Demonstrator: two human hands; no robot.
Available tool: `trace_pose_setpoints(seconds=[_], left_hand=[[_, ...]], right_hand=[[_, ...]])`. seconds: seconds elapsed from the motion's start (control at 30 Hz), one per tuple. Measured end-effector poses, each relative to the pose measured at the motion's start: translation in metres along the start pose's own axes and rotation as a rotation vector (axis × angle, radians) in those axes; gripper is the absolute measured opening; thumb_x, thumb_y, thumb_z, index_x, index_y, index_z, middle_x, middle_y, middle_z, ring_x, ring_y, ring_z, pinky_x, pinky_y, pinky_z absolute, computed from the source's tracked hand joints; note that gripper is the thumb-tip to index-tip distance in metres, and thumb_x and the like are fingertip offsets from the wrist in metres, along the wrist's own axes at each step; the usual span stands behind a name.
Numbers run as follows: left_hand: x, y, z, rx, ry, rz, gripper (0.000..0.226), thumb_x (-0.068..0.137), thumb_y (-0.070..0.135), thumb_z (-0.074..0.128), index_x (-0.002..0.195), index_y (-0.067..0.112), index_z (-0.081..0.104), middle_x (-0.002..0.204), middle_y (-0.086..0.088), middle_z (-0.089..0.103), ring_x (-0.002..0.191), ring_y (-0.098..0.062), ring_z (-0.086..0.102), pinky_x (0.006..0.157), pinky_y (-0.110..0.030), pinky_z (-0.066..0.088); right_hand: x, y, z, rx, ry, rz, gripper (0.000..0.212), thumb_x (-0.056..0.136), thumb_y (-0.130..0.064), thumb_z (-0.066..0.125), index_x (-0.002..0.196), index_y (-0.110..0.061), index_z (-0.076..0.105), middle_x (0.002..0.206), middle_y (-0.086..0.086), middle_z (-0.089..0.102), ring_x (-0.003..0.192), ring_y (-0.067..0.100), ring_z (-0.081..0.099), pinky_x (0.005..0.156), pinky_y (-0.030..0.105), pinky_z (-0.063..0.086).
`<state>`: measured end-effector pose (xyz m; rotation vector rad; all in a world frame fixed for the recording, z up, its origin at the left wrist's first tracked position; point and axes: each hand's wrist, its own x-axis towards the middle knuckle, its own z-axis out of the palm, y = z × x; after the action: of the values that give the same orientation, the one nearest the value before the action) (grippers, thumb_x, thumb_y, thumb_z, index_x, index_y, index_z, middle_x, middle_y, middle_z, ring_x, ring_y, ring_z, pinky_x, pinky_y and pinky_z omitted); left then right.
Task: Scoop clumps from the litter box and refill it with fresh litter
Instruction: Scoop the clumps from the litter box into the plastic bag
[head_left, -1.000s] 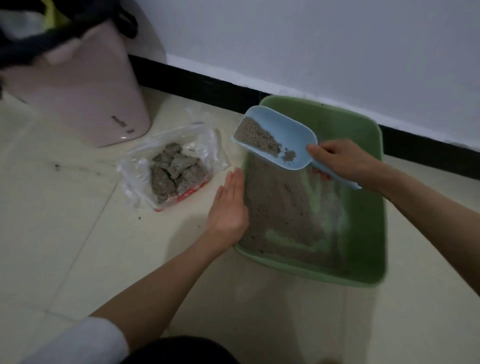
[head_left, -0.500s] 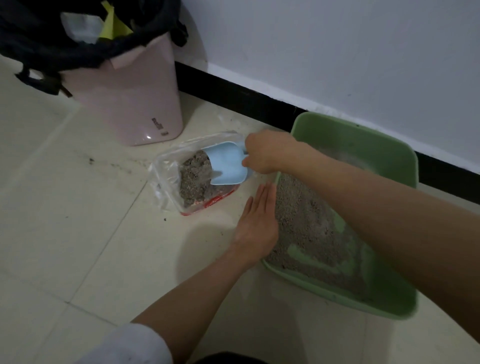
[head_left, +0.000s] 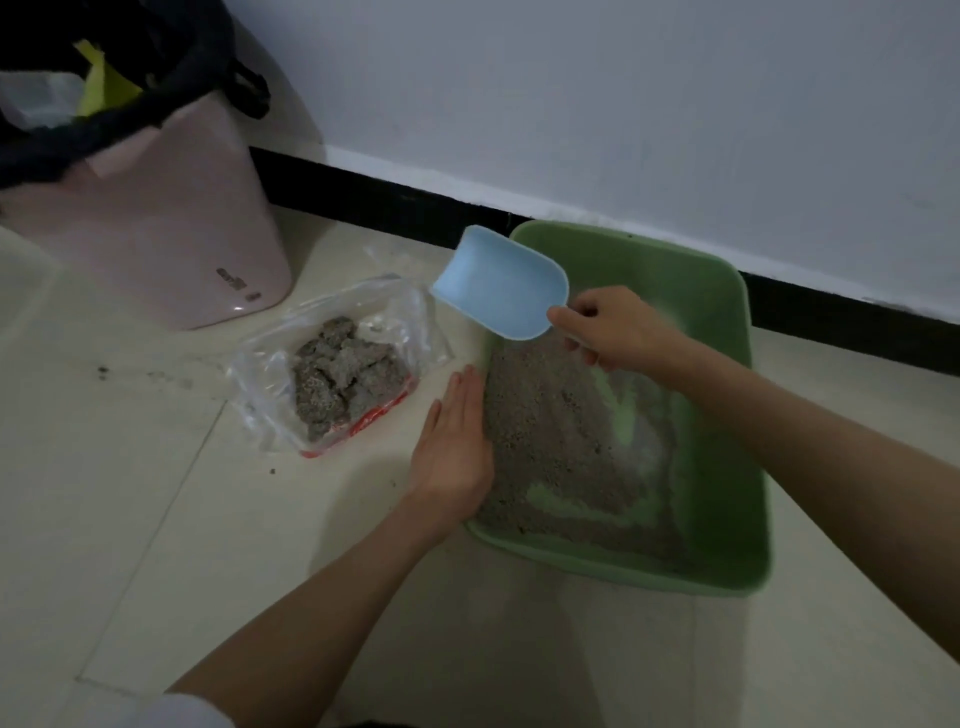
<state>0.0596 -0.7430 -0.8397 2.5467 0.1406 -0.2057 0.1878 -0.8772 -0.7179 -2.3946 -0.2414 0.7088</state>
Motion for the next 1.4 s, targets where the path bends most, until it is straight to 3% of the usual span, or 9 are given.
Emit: trace_pose_setpoints(seconds=[0.2, 0.37, 0.77, 0.97, 1.23, 1.4], left_hand=[[0.004, 0.003, -0.003, 0.033, 0.038, 0.026, 0.069, 0.092, 0.009, 0.035, 0.148, 0.008, -0.004, 0.158, -0.008, -0.001, 0.145, -0.017, -0.003, 0.118, -0.029, 0.001], [0.024, 0.007, -0.003, 0.068, 0.071, 0.018, 0.061, 0.097, 0.014, 0.028, 0.149, 0.009, -0.004, 0.158, -0.007, -0.001, 0.145, -0.017, -0.003, 0.116, -0.028, 0.001], [0.035, 0.003, 0.003, 0.035, 0.142, 0.029, 0.062, 0.093, 0.005, 0.034, 0.149, 0.007, 0.006, 0.157, -0.008, 0.012, 0.145, -0.019, 0.004, 0.118, -0.032, 0.008], [0.035, 0.000, 0.005, 0.004, 0.154, 0.046, 0.062, 0.092, 0.004, 0.034, 0.148, 0.005, 0.009, 0.156, -0.011, 0.016, 0.145, -0.020, 0.007, 0.117, -0.032, 0.008], [0.035, 0.001, 0.006, -0.032, 0.159, 0.050, 0.062, 0.089, 0.007, 0.031, 0.148, 0.005, 0.010, 0.155, -0.011, 0.016, 0.145, -0.020, 0.008, 0.118, -0.037, 0.012], [0.036, 0.001, 0.009, -0.028, 0.166, 0.046, 0.065, 0.085, 0.014, 0.024, 0.148, 0.006, 0.010, 0.155, -0.012, 0.016, 0.145, -0.020, 0.008, 0.117, -0.032, 0.010]], right_hand=[[-0.013, 0.070, -0.011, 0.266, 0.142, 0.257, 0.032, 0.098, -0.025, 0.044, 0.091, 0.002, 0.060, 0.065, 0.008, 0.057, 0.050, 0.016, 0.043, 0.047, 0.027, 0.037], [-0.010, 0.101, -0.007, 0.347, 0.129, 0.385, 0.033, 0.098, -0.024, 0.043, 0.092, 0.005, 0.059, 0.063, 0.009, 0.054, 0.049, 0.016, 0.041, 0.046, 0.025, 0.035], [0.032, 0.095, 0.007, 0.227, 0.094, 0.375, 0.037, 0.097, -0.028, 0.044, 0.098, 0.003, 0.063, 0.067, 0.008, 0.060, 0.047, 0.015, 0.046, 0.044, 0.023, 0.039], [0.038, 0.100, -0.011, -0.017, 0.297, 0.340, 0.035, 0.088, -0.032, 0.047, 0.092, -0.003, 0.067, 0.076, 0.010, 0.068, 0.056, 0.020, 0.054, 0.063, 0.033, 0.053], [0.060, 0.076, -0.002, -0.039, 0.219, 0.312, 0.028, 0.084, -0.027, 0.048, 0.088, -0.003, 0.062, 0.084, 0.012, 0.067, 0.077, 0.027, 0.065, 0.073, 0.038, 0.055], [0.070, 0.071, 0.005, -0.032, 0.215, 0.333, 0.028, 0.084, -0.026, 0.047, 0.092, -0.004, 0.062, 0.092, 0.013, 0.068, 0.082, 0.028, 0.064, 0.070, 0.032, 0.050]])
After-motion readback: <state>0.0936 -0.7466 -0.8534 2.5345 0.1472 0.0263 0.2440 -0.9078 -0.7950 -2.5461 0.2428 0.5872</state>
